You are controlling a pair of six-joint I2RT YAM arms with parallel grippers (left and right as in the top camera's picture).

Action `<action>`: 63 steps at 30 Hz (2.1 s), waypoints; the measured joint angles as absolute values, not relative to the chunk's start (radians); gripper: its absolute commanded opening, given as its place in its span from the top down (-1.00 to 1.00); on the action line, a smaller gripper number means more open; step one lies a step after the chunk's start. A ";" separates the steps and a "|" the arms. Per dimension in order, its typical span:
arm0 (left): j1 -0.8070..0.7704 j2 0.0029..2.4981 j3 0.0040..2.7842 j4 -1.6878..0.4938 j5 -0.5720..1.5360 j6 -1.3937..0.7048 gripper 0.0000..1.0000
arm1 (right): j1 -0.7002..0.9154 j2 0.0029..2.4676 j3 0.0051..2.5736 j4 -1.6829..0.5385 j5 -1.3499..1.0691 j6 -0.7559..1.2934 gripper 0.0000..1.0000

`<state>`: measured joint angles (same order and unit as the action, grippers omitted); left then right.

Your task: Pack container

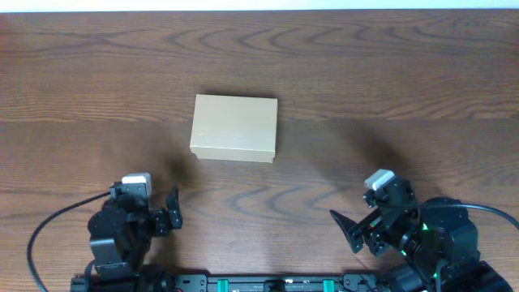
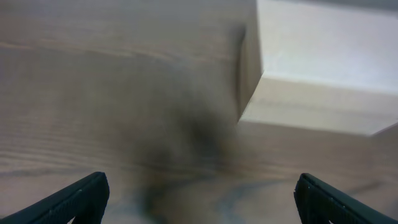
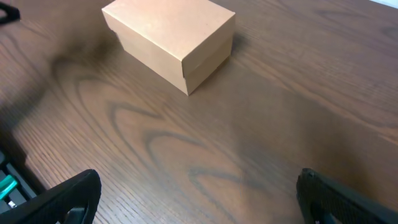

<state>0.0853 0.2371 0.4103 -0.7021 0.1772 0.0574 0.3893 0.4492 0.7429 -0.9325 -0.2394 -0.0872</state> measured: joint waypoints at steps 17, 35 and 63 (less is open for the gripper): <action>0.085 0.015 0.201 -0.700 0.130 0.178 -0.91 | 0.389 0.449 0.743 -0.935 -0.239 -0.087 -0.99; 0.085 0.011 0.183 -0.737 0.127 0.211 -0.91 | 0.389 0.449 0.743 -0.934 -0.239 -0.087 -0.99; 0.085 0.011 0.184 -0.738 0.127 0.211 -0.91 | 0.208 0.040 0.233 -0.740 -0.047 -0.015 -0.98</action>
<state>0.0853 0.0109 0.1837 -0.7376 0.1268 0.2111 0.2077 0.0399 0.2333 -0.7403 -0.0475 -0.0154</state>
